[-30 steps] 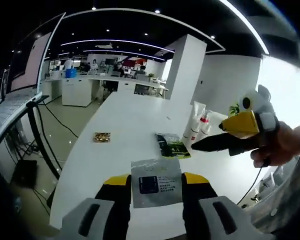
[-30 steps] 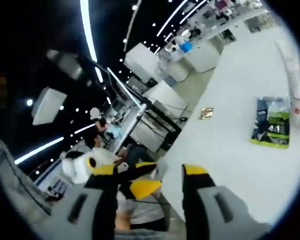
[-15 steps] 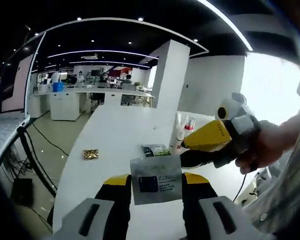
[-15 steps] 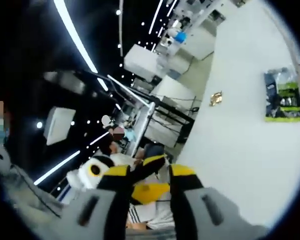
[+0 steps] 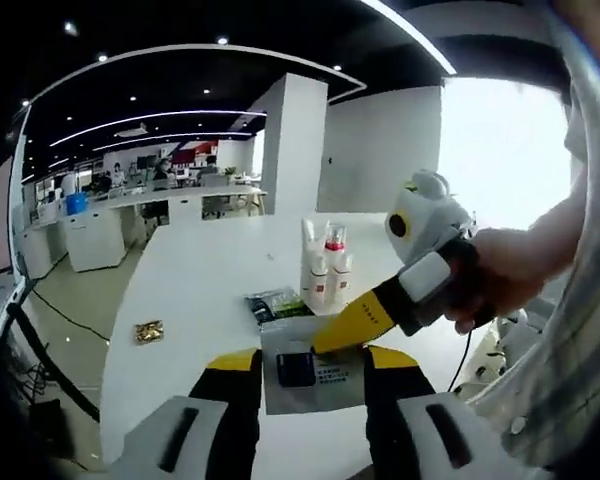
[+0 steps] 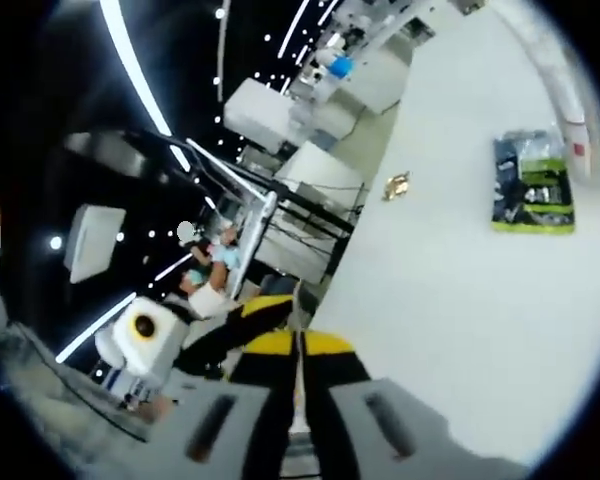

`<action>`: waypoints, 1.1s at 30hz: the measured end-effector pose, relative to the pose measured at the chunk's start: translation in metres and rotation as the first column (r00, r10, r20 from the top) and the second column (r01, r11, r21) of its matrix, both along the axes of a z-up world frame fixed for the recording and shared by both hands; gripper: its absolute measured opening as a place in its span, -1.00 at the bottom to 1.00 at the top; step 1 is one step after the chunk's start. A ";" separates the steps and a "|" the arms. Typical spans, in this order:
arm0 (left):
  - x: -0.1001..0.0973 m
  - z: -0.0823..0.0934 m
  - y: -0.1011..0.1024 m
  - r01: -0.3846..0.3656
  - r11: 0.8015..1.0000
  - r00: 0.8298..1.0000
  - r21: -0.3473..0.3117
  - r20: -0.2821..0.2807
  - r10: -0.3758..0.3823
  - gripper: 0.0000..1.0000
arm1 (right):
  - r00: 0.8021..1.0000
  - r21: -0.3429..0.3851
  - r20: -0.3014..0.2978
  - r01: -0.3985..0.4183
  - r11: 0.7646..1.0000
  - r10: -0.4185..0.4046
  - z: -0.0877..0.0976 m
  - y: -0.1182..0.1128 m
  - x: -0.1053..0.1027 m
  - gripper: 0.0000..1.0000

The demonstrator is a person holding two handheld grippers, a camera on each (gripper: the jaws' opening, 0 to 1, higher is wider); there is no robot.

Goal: Arrange the skincare products in the storage area until every visible bottle or jar stands upright without overlapping.

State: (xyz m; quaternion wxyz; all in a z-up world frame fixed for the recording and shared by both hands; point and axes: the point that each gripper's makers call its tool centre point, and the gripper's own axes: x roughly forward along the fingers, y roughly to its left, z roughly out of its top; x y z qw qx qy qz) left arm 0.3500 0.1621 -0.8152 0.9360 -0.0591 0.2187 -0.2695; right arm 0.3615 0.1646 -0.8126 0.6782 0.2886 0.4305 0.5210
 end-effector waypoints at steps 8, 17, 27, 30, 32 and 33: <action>-0.004 0.023 0.009 -0.067 0.841 0.997 -0.537 -0.072 0.033 -0.26 | 0.995 0.177 -0.059 -0.068 0.982 0.080 0.035 -0.010 -0.001 -1.00; -0.019 0.042 -0.015 -0.004 0.676 0.984 -0.737 -0.124 -0.130 -0.93 | 0.987 0.214 -0.068 -0.128 0.968 0.145 0.041 -0.010 -0.011 -0.99; -0.007 0.045 -0.004 -0.092 0.533 0.984 -0.841 -0.158 -0.078 -1.00 | 0.996 0.235 -0.038 -0.068 0.970 0.080 0.038 -0.014 -0.015 -0.88; -0.007 0.043 -0.015 -0.079 0.527 0.978 -0.846 -0.167 -0.122 -1.00 | 0.997 0.286 -0.073 0.007 0.958 0.014 0.045 -0.020 -0.008 -0.90; -0.007 0.046 -0.022 -0.070 0.495 0.975 -0.866 -0.165 -0.151 -0.99 | 0.998 0.291 -0.065 0.008 0.957 0.012 0.045 -0.025 -0.009 -0.99; -0.005 0.043 -0.026 -0.074 0.515 0.973 -0.854 -0.174 -0.150 -0.98 | 0.999 0.267 -0.049 0.020 0.963 -0.007 0.043 -0.028 -0.008 -1.00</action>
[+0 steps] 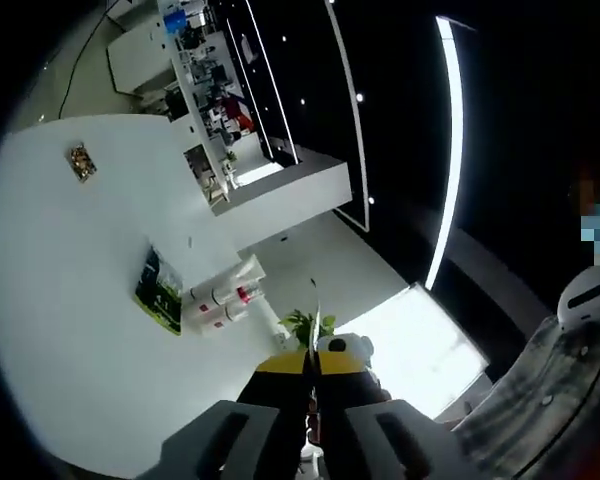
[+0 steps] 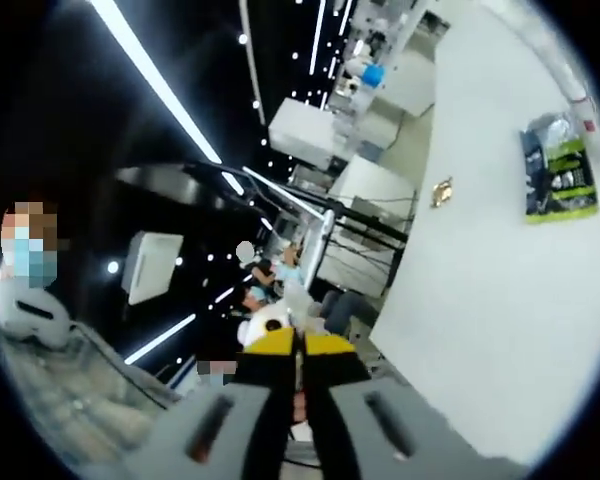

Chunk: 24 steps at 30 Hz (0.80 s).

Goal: Arrange the skincare products in the storage area until every visible bottle or jar stands upright without overlapping.

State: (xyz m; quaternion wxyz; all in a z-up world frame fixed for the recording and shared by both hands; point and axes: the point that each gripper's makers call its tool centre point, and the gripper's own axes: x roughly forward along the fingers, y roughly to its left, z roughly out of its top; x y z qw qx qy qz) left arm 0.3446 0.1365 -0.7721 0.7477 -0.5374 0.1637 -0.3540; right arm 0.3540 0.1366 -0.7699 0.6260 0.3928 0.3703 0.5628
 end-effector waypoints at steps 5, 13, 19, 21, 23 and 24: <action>0.002 -0.005 -0.006 0.014 0.999 1.000 0.028 -0.015 -0.014 -0.95 | 1.000 -0.021 -0.004 0.002 1.000 -0.002 -0.006 -0.008 0.001 -1.00; -0.001 -0.007 0.013 -0.023 0.999 0.999 0.047 -0.023 0.025 -0.95 | 0.998 -0.025 -0.032 -0.053 0.998 0.052 -0.008 0.005 0.002 -1.00; -0.003 -0.009 0.027 -0.065 0.997 0.997 0.030 -0.038 0.066 -0.96 | 0.995 -0.033 -0.031 -0.095 0.995 0.094 -0.009 0.019 0.003 -1.00; -0.005 -0.009 0.027 -0.062 0.998 0.997 0.027 -0.044 0.063 -0.96 | 0.995 -0.038 -0.029 -0.099 0.994 0.098 -0.009 0.021 0.003 -1.00; -0.007 -0.010 0.027 -0.044 0.999 0.998 0.024 -0.049 0.045 -0.96 | 0.994 -0.041 -0.033 -0.106 0.994 0.105 -0.009 0.019 0.002 -1.00; -0.008 -0.011 0.026 -0.031 0.999 0.998 0.031 -0.050 0.032 -0.96 | 0.993 -0.041 -0.038 -0.111 0.993 0.110 -0.011 0.018 0.003 -1.00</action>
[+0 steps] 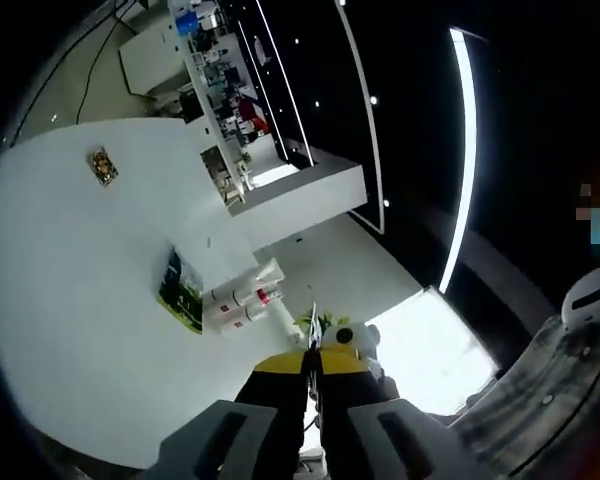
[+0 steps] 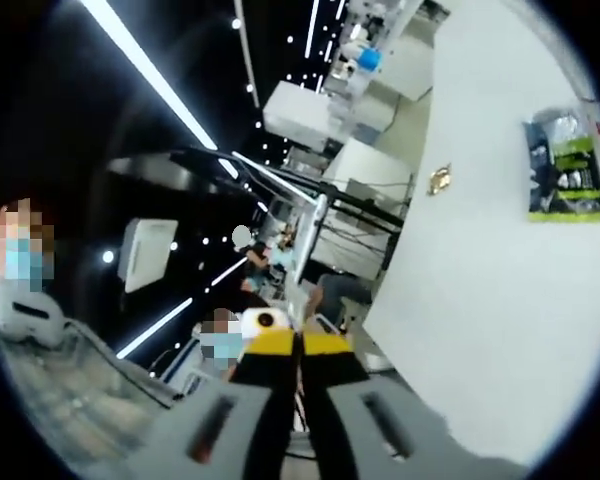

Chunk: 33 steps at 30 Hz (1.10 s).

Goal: Arrange the skincare products in the storage area until every visible bottle or jar stands upright without overlapping.

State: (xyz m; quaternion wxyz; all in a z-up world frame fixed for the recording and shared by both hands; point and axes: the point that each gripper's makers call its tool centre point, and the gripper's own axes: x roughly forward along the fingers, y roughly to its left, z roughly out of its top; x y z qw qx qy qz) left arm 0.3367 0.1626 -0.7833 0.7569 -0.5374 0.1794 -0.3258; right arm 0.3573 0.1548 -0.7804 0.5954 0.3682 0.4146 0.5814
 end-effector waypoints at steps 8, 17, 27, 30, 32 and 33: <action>0.001 -0.004 0.001 -0.002 1.000 1.000 -0.010 -0.023 0.001 -0.99 | 1.000 0.002 -0.021 -0.022 1.000 0.022 -0.005 0.002 0.007 -1.00; 0.033 -0.015 0.010 0.018 1.000 0.992 -0.002 -0.129 -0.018 -1.00 | 0.958 -0.056 0.219 0.204 0.977 -0.187 -0.002 -0.019 0.045 -0.48; 0.068 -0.042 0.002 0.081 0.996 0.966 0.030 -0.249 -0.071 -1.00 | 0.882 -0.240 0.391 0.373 0.896 -0.262 -0.039 -0.076 0.048 0.10; 0.079 -0.049 0.003 0.105 0.993 0.957 0.054 -0.276 -0.086 -0.99 | 0.866 -0.247 0.408 0.409 0.878 -0.288 -0.039 -0.084 0.052 0.20; 0.090 -0.055 0.007 0.098 0.992 0.956 0.079 -0.285 -0.071 -0.99 | 0.854 -0.256 0.431 0.424 0.868 -0.290 -0.041 -0.087 0.055 0.27; 0.098 -0.060 0.010 0.084 0.993 0.952 0.084 -0.301 -0.055 -0.99 | 0.851 -0.265 0.439 0.428 0.864 -0.287 -0.044 -0.089 0.057 0.31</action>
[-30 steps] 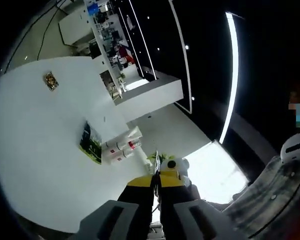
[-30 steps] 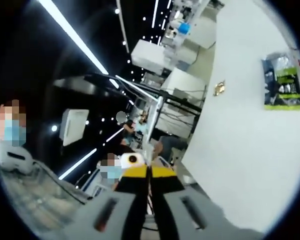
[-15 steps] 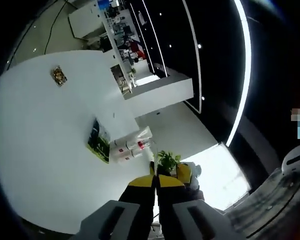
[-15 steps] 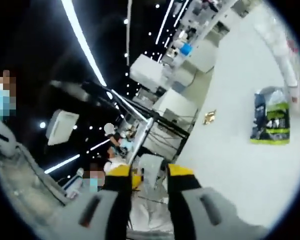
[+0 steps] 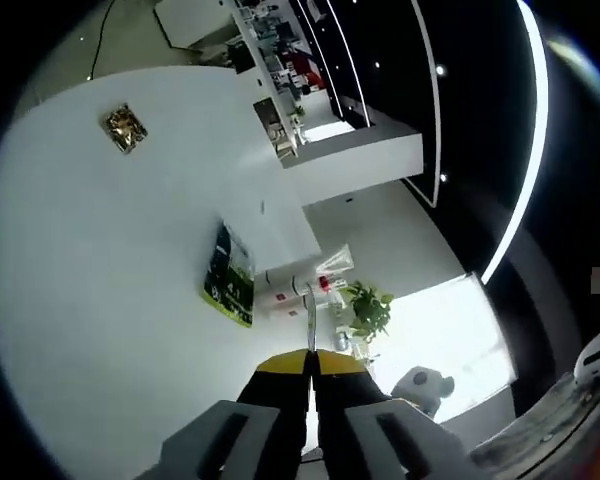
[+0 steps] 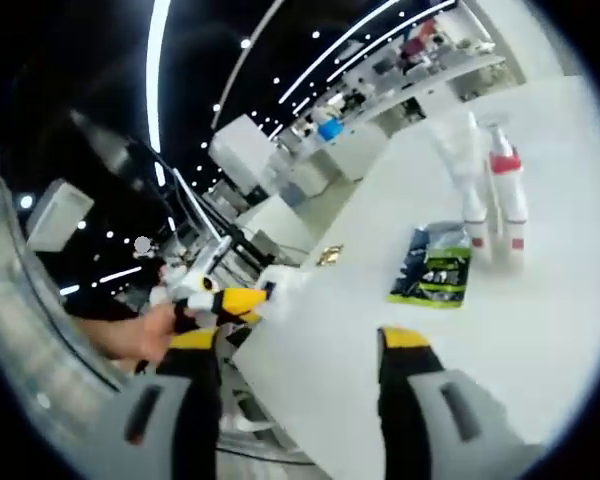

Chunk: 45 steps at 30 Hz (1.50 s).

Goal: Arrange the skincare products in the storage area until every visible bottle or jar stands upright without overlapping.

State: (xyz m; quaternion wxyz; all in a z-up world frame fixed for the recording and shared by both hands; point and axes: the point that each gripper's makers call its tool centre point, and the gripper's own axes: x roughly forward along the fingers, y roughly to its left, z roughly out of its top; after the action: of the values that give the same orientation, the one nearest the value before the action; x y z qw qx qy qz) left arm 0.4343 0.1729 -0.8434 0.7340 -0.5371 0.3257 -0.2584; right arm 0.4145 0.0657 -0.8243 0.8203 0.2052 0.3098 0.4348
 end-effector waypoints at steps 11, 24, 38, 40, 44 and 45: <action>0.038 -0.022 0.008 -0.066 0.997 0.995 0.043 -0.070 0.069 -0.99 | 0.994 -0.150 0.094 -0.037 0.988 0.051 -0.041 -0.023 0.017 0.50; 0.079 -0.059 0.005 -0.071 0.994 0.988 0.087 -0.133 0.082 -0.99 | 0.995 -0.125 0.094 0.049 0.991 -0.037 -0.054 -0.051 0.047 0.46; 0.108 -0.081 -0.002 0.018 0.991 0.985 0.135 -0.172 0.006 -1.00 | 0.995 -0.198 0.099 0.034 0.980 -0.015 -0.064 -0.063 0.038 0.46; 0.114 -0.083 0.000 0.019 0.991 0.982 0.133 -0.188 0.007 -1.00 | 0.995 -0.203 0.094 0.042 0.978 -0.023 -0.064 -0.066 0.038 0.45; 0.133 -0.079 0.006 -0.016 0.992 0.983 0.128 -0.179 0.039 -0.99 | 0.995 -0.218 0.090 0.072 0.973 -0.053 -0.070 -0.073 0.042 0.44; 0.138 -0.079 0.007 0.001 0.990 0.984 0.140 -0.176 0.024 -0.99 | 0.995 -0.220 0.086 0.075 0.973 -0.057 -0.072 -0.074 0.043 0.44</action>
State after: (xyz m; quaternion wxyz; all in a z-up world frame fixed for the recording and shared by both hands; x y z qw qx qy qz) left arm 0.5720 0.1799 -0.9227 0.7393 -0.5072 0.4039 -0.1818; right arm 0.4575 -0.0078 -0.8958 0.8637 0.1049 0.3169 0.3776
